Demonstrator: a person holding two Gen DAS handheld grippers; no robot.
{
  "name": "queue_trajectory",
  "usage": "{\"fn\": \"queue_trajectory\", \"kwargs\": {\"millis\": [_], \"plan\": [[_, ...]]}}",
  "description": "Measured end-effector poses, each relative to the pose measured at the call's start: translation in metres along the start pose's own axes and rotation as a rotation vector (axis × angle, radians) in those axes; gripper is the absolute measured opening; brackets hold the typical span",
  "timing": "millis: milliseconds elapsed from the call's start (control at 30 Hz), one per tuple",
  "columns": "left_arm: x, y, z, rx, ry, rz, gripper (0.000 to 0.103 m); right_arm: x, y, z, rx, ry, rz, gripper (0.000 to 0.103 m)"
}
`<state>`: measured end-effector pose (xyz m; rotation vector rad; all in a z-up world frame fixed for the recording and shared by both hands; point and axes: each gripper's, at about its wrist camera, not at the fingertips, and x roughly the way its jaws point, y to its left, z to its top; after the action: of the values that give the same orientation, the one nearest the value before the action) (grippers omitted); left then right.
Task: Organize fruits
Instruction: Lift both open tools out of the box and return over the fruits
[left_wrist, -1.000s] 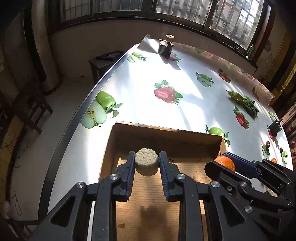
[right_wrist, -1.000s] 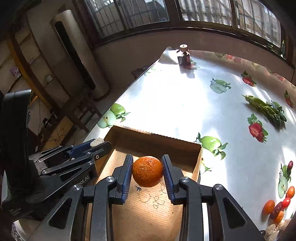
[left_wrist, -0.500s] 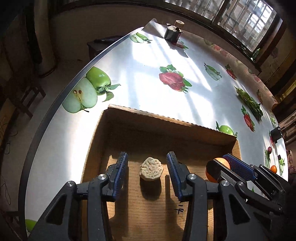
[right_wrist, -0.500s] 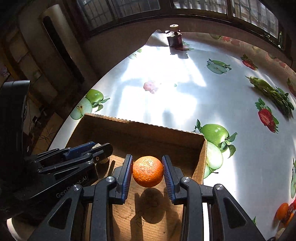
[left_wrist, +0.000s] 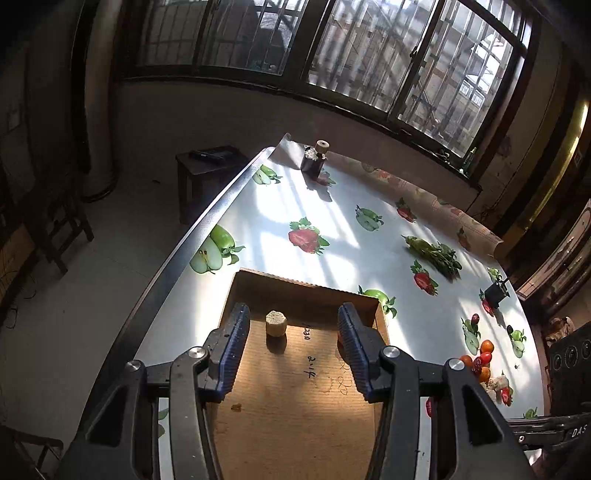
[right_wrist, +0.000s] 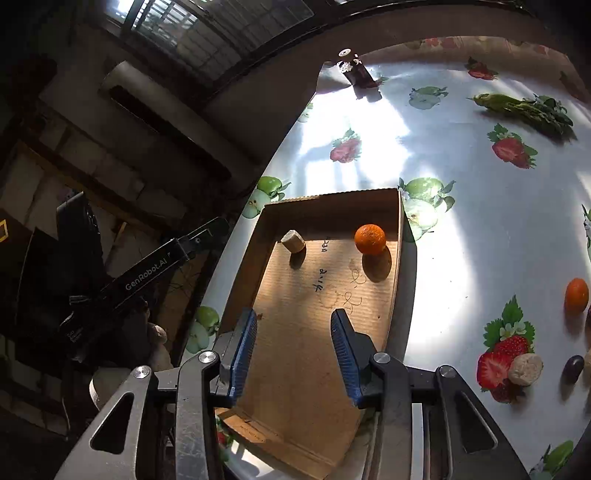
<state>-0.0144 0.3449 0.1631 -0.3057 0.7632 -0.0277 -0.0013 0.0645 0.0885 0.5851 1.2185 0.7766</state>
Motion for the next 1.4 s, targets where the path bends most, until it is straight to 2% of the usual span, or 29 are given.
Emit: {"fn": "queue_trajectory", "kwargs": {"millis": [33, 100, 167, 300, 367, 500, 633, 700, 767, 867, 1000, 1033, 1100, 1167, 1200, 1300, 1400], "plan": [[-0.019, -0.002, 0.001, -0.004, -0.028, -0.019, 0.049, -0.019, -0.006, -0.012, 0.051, 0.014, 0.042, 0.045], [-0.05, -0.006, 0.0, -0.005, -0.075, -0.046, 0.049, -0.06, -0.007, -0.032, 0.045, -0.051, -0.003, 0.045], [-0.083, -0.011, -0.004, 0.008, -0.13, -0.054, 0.049, -0.102, -0.014, -0.049, 0.089, -0.104, 0.011, 0.046], [-0.14, -0.013, -0.006, 0.009, -0.215, -0.065, 0.05, -0.189, -0.011, -0.085, 0.1, -0.255, -0.066, 0.047], [-0.166, -0.008, -0.006, -0.006, -0.248, -0.077, 0.05, -0.238, -0.007, -0.101, 0.129, -0.365, -0.079, 0.047], [-0.221, 0.005, -0.001, -0.032, -0.341, -0.053, 0.05, -0.337, -0.001, -0.131, 0.201, -0.6, -0.043, 0.052], [-0.273, 0.023, 0.01, -0.07, -0.428, -0.01, 0.053, -0.422, 0.023, -0.149, 0.172, -0.784, -0.14, 0.053], [-0.295, 0.032, 0.017, -0.087, -0.469, 0.033, 0.054, -0.46, 0.036, -0.157, 0.157, -0.848, -0.251, 0.064], [-0.317, 0.039, 0.028, -0.085, -0.513, 0.112, 0.054, -0.49, 0.046, -0.16, 0.172, -0.891, -0.334, 0.065], [-0.344, 0.045, 0.051, -0.075, -0.569, 0.277, 0.062, -0.54, 0.058, -0.164, 0.19, -0.961, -0.44, 0.065], [-0.368, 0.049, 0.086, -0.075, -0.624, 0.519, 0.063, -0.604, 0.091, -0.167, 0.182, -1.074, -0.587, 0.065], [-0.369, 0.046, 0.094, -0.06, -0.627, 0.567, 0.063, -0.617, 0.103, -0.165, 0.173, -1.093, -0.657, 0.065], [-0.365, 0.036, 0.098, -0.014, -0.629, 0.606, 0.063, -0.637, 0.129, -0.157, 0.151, -1.115, -0.843, 0.07], [-0.35, 0.021, 0.096, 0.033, -0.616, 0.564, 0.068, -0.644, 0.144, -0.149, 0.131, -1.125, -0.988, 0.075], [-0.342, 0.013, 0.092, 0.055, -0.605, 0.525, 0.074, -0.642, 0.145, -0.144, 0.111, -1.12, -1.018, 0.081], [-0.296, -0.019, 0.07, 0.116, -0.552, 0.353, 0.079, -0.615, 0.128, -0.134, 0.016, -1.08, -0.97, 0.089], [-0.234, -0.055, 0.042, 0.149, -0.436, 0.153, 0.079, -0.557, 0.089, -0.117, -0.068, -0.985, -0.986, 0.089]]}}
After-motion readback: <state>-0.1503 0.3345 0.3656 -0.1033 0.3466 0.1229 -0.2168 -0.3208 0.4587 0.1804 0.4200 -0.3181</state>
